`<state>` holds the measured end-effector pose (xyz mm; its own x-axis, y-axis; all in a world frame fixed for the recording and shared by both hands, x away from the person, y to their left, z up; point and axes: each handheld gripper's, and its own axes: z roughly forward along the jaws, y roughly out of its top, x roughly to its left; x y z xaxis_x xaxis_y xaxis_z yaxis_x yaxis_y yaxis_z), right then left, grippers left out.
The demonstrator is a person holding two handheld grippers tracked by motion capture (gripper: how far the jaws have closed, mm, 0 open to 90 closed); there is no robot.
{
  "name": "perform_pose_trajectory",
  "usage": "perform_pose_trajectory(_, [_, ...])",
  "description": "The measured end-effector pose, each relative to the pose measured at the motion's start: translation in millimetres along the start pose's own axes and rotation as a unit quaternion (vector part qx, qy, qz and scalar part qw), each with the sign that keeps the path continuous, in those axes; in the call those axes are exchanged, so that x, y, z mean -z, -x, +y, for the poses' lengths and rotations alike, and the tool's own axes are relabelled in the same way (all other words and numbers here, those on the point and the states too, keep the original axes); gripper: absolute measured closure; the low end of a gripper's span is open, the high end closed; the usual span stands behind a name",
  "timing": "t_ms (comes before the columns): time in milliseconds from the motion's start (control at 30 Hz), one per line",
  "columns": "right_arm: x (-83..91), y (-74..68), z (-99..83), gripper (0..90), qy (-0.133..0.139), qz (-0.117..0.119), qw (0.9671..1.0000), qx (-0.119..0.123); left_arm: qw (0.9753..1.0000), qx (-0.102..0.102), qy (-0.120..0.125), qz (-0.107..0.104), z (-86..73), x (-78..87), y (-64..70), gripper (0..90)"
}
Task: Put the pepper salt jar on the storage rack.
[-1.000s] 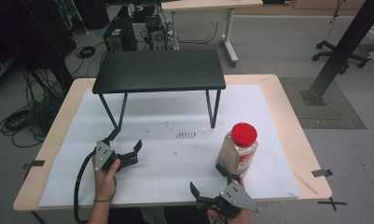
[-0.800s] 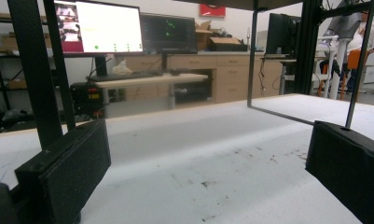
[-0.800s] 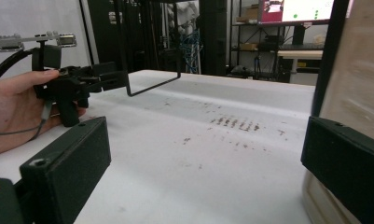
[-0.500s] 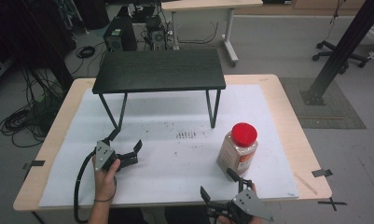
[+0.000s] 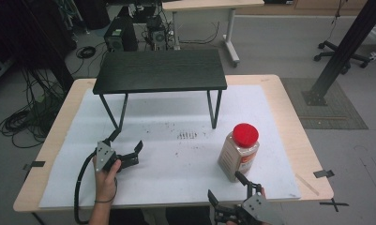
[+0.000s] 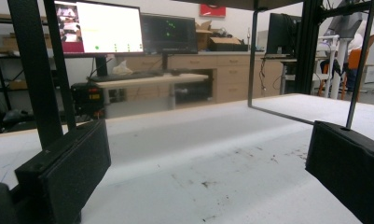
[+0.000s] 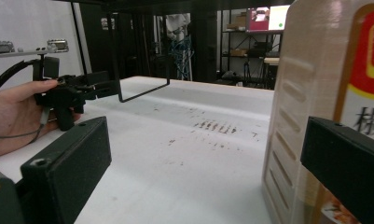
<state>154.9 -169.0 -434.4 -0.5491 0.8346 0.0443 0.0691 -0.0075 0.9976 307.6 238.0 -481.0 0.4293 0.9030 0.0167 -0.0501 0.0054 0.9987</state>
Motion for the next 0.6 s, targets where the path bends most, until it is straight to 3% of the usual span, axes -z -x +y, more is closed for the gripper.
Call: perform_pose_trajectory(600, [15.6, 17.7, 11.9, 2.0, 0.008, -0.026, 0.9996, 0.008, 1.0000, 0.002, 0.000, 0.000, 0.0, -0.1, -0.1, 0.2])
